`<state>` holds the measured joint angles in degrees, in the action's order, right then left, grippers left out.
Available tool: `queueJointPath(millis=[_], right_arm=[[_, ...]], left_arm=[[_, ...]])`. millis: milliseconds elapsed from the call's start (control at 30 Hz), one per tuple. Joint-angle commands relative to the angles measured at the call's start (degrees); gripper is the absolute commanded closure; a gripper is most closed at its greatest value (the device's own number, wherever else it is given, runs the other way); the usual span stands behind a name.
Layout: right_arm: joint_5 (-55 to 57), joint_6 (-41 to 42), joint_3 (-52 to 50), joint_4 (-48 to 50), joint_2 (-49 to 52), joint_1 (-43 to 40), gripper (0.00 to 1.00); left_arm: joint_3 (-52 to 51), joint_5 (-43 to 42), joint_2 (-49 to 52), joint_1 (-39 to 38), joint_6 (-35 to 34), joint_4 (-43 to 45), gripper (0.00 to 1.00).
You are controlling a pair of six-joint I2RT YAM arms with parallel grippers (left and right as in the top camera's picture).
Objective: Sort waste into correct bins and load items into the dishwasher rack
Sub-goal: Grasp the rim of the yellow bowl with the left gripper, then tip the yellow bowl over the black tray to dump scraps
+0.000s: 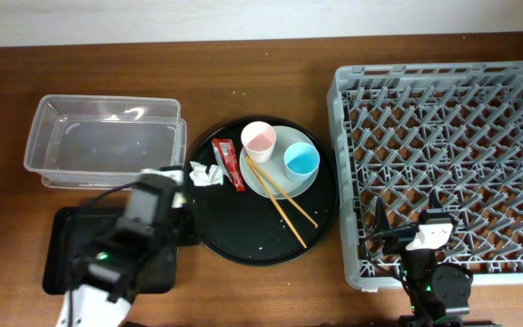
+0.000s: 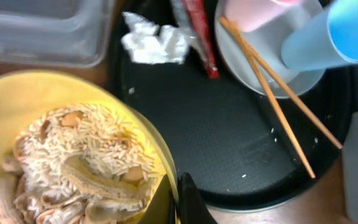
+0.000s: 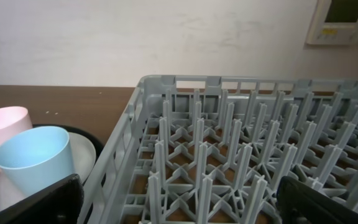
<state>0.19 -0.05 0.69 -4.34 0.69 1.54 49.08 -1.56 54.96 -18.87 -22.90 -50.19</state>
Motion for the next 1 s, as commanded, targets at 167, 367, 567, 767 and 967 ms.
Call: queueJointPath(millis=[167,367,567,767,967], right_arm=[[0.5,0.3,-0.4,-0.3,-0.3,0.3,0.02],[0.5,0.3,-0.4,-0.3,-0.3,0.3,0.02],[0.5,0.3,-0.4,-0.3,-0.3,0.3,0.02],[0.5,0.3,-0.4,-0.3,-0.3,0.3,0.02],[0.5,0.3,-0.4,-0.3,-0.3,0.3,0.02]], left_arm=[[0.6,-21.7,-2.6,28.8,8.9,-3.1,1.0],[-1.0,-37.7,-2.4,45.8,16.8,-3.3,1.0],[-4.2,-55.2,4.5,55.8,27.2,-3.0,1.0],[-4.2,-69.1,15.5,64.7,36.3,-3.7,1.0],[-4.2,-76.8,17.7,69.9,39.5,-4.8,1.0]])
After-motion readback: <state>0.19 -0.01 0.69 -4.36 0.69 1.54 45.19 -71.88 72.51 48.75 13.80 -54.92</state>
